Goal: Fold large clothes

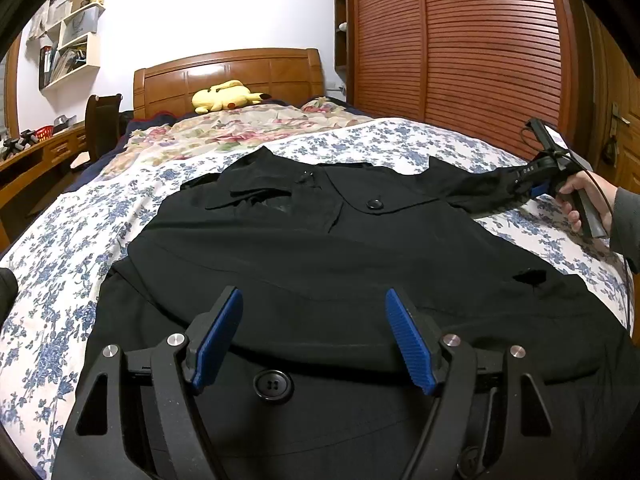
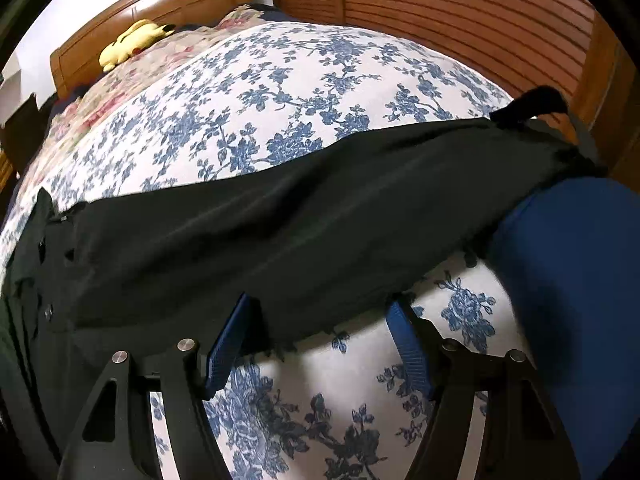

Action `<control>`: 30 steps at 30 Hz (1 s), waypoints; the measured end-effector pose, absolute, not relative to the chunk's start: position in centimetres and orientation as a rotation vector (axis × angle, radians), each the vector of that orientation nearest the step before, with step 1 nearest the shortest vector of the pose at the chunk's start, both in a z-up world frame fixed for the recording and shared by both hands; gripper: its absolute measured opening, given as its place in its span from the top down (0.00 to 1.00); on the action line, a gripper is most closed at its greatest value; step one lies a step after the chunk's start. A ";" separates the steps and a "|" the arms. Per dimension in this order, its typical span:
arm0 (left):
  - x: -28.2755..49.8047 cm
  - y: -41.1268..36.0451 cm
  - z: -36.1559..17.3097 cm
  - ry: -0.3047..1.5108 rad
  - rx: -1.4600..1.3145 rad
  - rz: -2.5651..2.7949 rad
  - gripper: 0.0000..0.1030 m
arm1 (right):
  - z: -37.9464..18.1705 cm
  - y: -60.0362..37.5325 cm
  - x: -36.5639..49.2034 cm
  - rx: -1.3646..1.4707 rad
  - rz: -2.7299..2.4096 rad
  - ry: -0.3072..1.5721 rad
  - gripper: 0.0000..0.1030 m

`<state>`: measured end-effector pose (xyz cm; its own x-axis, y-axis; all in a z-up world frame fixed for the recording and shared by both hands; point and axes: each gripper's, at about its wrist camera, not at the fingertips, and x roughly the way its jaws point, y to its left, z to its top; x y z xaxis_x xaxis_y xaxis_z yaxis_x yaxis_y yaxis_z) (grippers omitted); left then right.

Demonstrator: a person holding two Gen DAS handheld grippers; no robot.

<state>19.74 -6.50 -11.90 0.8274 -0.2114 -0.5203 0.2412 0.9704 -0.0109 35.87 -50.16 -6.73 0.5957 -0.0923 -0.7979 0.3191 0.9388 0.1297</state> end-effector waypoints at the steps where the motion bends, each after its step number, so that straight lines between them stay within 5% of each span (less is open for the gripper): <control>1: 19.7 -6.5 -11.9 0.546 0.056 -0.240 0.27 | -6.7 -50.3 36.0 0.277 -0.241 0.899 0.31; 3: 19.7 -6.5 -11.9 0.547 0.056 -0.241 0.27 | -6.6 -50.5 36.1 0.275 -0.242 0.894 0.31; 4: 19.7 -6.5 -11.9 0.547 0.055 -0.241 0.27 | -6.5 -50.4 36.3 0.265 -0.239 0.887 0.40; 7: 19.6 -6.6 -12.0 0.549 0.056 -0.242 0.27 | -6.0 -49.4 36.6 0.185 -0.233 0.888 0.86; 8: 19.7 -6.6 -12.0 0.550 0.057 -0.242 0.27 | -5.7 -49.1 36.7 0.164 -0.228 0.881 0.93; 18: 19.6 -6.6 -12.1 0.550 0.061 -0.241 0.27 | 2.7 -39.9 32.2 -0.004 -0.011 0.584 0.97; 30: 19.6 -6.6 -12.1 0.551 0.060 -0.242 0.27 | 0.5 -27.7 25.4 -0.158 0.404 0.691 0.97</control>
